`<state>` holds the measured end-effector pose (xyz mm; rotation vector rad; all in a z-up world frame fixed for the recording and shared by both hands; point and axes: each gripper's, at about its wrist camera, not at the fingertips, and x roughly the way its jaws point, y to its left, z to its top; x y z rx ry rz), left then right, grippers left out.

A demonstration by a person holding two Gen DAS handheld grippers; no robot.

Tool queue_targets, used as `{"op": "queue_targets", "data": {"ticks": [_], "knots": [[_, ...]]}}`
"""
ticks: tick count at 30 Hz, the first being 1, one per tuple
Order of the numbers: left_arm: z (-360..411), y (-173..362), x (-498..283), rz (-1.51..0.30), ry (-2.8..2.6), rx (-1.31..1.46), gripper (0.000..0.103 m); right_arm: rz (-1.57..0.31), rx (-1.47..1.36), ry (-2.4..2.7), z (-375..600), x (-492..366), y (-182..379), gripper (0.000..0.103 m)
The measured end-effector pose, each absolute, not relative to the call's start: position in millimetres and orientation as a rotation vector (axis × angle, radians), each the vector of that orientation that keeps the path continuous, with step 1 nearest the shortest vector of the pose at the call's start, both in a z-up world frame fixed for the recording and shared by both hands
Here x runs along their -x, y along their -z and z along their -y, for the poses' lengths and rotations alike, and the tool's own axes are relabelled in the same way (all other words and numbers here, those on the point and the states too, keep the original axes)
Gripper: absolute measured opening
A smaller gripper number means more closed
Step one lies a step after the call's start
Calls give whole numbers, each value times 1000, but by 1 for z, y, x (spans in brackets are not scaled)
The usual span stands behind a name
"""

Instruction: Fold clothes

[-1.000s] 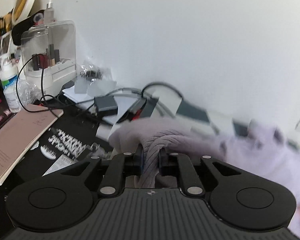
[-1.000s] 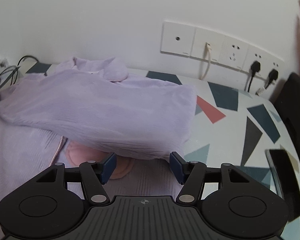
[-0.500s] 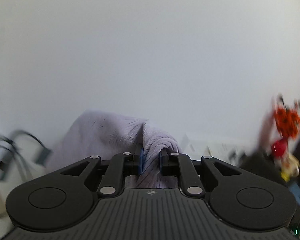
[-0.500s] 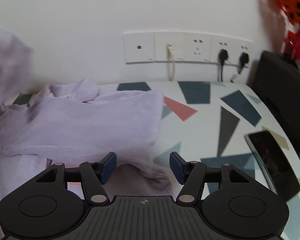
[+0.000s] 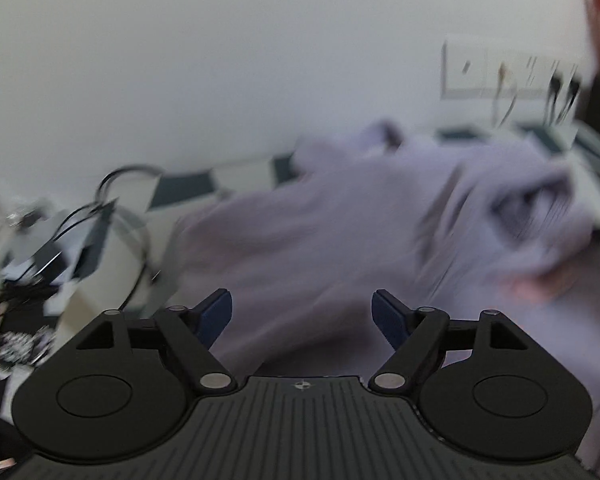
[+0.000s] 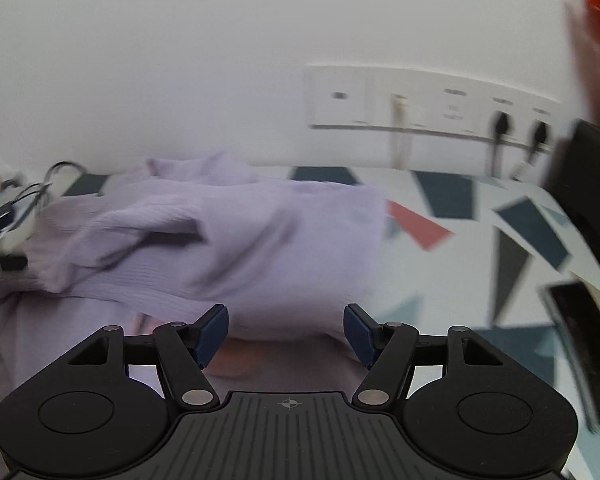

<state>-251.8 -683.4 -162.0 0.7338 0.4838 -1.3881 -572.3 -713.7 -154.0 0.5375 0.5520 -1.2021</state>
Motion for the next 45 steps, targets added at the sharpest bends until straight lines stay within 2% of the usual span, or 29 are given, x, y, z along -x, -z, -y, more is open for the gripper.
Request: {"op": "queue_targets", "data": {"ticks": [4,8,10,12,15,19,20,23,27,31,35,39,43,45], "knots": [[670,174,246,-464,1351,-765,79,-553,-517,1138,733,541,160,64],[672,186,247,-425,1308,-777,79,-537,-619,1168,764,531,170,63],[681,189,238,-416,1246,-761,78,-565,-659,1185,780,532,172,57],[689,191,229,-408,1184,-746,75,-604,-677,1203,795,534,172,11],[696,191,213,-426,1150,-702,75,-580,-514,1353,800,547,138,9],[693,194,208,-419,1160,-716,78,-537,-178,1479,785,555,92,12],[692,196,207,-421,1156,-726,78,-565,-93,1485,780,553,90,16],[690,204,204,-428,1144,-757,78,-725,0,1470,766,554,111,47],[683,208,194,-466,1146,-755,79,-882,-162,1424,750,586,158,48],[679,209,185,-501,1145,-744,79,-871,-292,1471,739,615,167,49],[682,207,182,-526,1134,-731,79,-753,-398,1539,746,631,151,51],[683,208,177,-568,1126,-709,79,-508,-689,1467,768,650,138,63],[684,207,170,-623,1121,-669,80,-243,-1154,1338,793,674,157,61],[684,207,165,-655,1117,-645,80,-106,-1299,1288,795,682,163,50]]}}
